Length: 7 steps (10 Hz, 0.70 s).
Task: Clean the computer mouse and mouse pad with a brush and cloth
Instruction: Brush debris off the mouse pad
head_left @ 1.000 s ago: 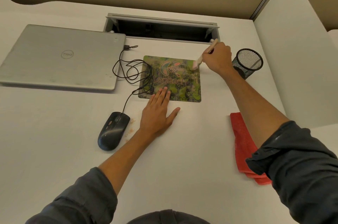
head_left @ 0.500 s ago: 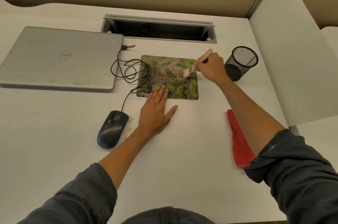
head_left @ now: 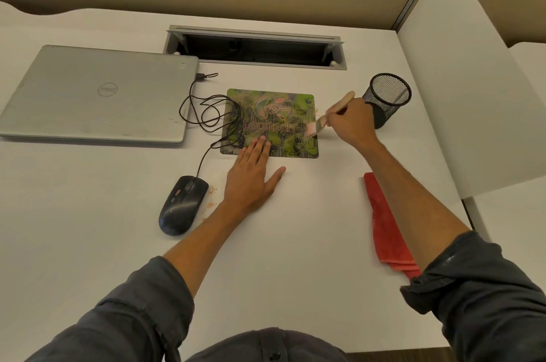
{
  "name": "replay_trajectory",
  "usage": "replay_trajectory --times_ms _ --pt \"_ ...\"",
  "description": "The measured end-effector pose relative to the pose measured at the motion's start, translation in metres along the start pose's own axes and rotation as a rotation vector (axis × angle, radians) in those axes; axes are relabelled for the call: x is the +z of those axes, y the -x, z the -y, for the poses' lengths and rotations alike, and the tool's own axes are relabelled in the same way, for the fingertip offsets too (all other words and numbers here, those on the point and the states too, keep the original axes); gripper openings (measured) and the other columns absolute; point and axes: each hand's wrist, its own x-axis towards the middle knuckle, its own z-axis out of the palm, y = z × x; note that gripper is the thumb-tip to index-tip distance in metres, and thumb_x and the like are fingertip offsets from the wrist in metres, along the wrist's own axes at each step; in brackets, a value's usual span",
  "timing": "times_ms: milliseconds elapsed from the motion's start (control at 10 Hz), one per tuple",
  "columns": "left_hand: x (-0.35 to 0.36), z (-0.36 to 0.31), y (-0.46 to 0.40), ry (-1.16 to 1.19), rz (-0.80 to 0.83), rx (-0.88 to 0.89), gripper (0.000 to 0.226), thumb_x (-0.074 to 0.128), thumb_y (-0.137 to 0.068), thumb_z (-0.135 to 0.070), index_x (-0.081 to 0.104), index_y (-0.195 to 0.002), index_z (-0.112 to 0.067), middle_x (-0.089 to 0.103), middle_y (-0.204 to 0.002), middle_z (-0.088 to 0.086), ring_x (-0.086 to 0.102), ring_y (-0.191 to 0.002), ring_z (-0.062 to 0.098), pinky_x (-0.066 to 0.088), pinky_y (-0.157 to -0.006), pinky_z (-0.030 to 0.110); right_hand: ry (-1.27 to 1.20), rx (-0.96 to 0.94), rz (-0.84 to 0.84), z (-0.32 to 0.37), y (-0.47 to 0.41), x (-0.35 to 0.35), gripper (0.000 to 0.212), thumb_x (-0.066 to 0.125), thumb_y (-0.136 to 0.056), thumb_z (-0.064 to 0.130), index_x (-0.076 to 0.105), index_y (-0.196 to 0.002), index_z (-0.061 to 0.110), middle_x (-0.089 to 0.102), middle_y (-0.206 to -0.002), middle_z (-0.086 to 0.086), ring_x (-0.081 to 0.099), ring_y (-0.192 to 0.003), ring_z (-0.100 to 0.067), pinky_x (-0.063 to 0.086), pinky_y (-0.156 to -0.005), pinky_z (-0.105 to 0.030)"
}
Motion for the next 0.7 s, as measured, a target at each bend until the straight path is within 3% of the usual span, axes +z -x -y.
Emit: replay_trajectory --times_ms 100,200,300,400,500,600,700 --pt "0.000 0.000 0.000 0.003 -0.003 0.001 0.072 0.029 -0.096 -0.056 0.021 -0.151 -0.010 0.018 -0.159 0.005 0.010 -0.147 0.016 0.002 -0.118 0.030 0.032 -0.032 -0.061 0.000 0.003 -0.005 0.019 0.058 -0.085 0.015 0.063 -0.073 0.001 0.057 -0.065 -0.008 0.058 -0.064 -0.025 0.036 -0.051 -0.028" --pt "0.000 0.001 0.000 0.003 -0.002 0.002 0.072 0.028 -0.096 -0.057 0.021 -0.151 -0.011 0.018 -0.159 0.005 0.010 -0.147 0.016 0.003 -0.119 0.031 -0.103 -0.048 0.057 0.013 0.011 0.005 0.018 0.063 -0.085 0.017 0.073 -0.086 0.002 0.070 -0.083 -0.012 0.066 -0.078 -0.024 0.053 -0.064 -0.037" --pt "0.000 0.001 0.000 0.004 0.002 0.002 0.072 0.028 -0.096 -0.057 0.021 -0.151 -0.011 0.018 -0.159 0.005 0.010 -0.147 0.016 0.004 -0.119 0.031 -0.095 -0.016 0.067 0.007 0.017 0.006 0.019 0.063 -0.084 0.015 0.073 -0.086 -0.001 0.071 -0.086 -0.017 0.068 -0.080 -0.027 0.054 -0.067 -0.041" --pt "0.001 0.000 0.000 0.000 0.001 0.002 0.072 0.028 -0.096 -0.057 0.021 -0.151 -0.010 0.017 -0.159 0.005 0.010 -0.147 0.016 0.004 -0.120 0.031 -0.006 0.016 -0.067 -0.006 0.022 -0.004 0.023 0.059 -0.085 0.013 0.068 -0.076 -0.006 0.067 -0.073 -0.020 0.064 -0.068 -0.031 0.052 -0.059 -0.040" --pt "0.001 0.001 0.000 0.005 0.001 0.003 0.072 0.028 -0.096 -0.057 0.021 -0.151 -0.010 0.018 -0.159 0.005 0.010 -0.147 0.017 0.004 -0.119 0.031 -0.019 -0.027 -0.098 0.001 0.029 -0.002 0.023 0.059 -0.085 0.014 0.068 -0.073 -0.004 0.068 -0.070 -0.016 0.064 -0.064 -0.029 0.051 -0.057 -0.039" --pt "0.000 0.001 0.000 0.032 0.001 0.005 0.073 0.028 -0.096 -0.057 0.020 -0.151 -0.010 0.019 -0.159 0.006 0.010 -0.147 0.016 0.003 -0.119 0.030 -0.242 -0.027 0.124 0.024 0.046 0.017 0.015 0.068 -0.078 0.015 0.076 -0.086 0.005 0.074 -0.084 -0.010 0.070 -0.078 -0.022 0.059 -0.067 -0.041" --pt "-0.001 0.002 0.001 0.041 0.002 0.006 0.073 0.028 -0.096 -0.057 0.019 -0.151 -0.010 0.019 -0.159 0.006 0.011 -0.147 0.016 0.004 -0.119 0.030 -0.276 -0.005 0.200 0.024 0.056 0.026 0.018 0.069 -0.078 0.014 0.077 -0.094 0.008 0.074 -0.092 -0.008 0.070 -0.086 -0.021 0.059 -0.073 -0.041"
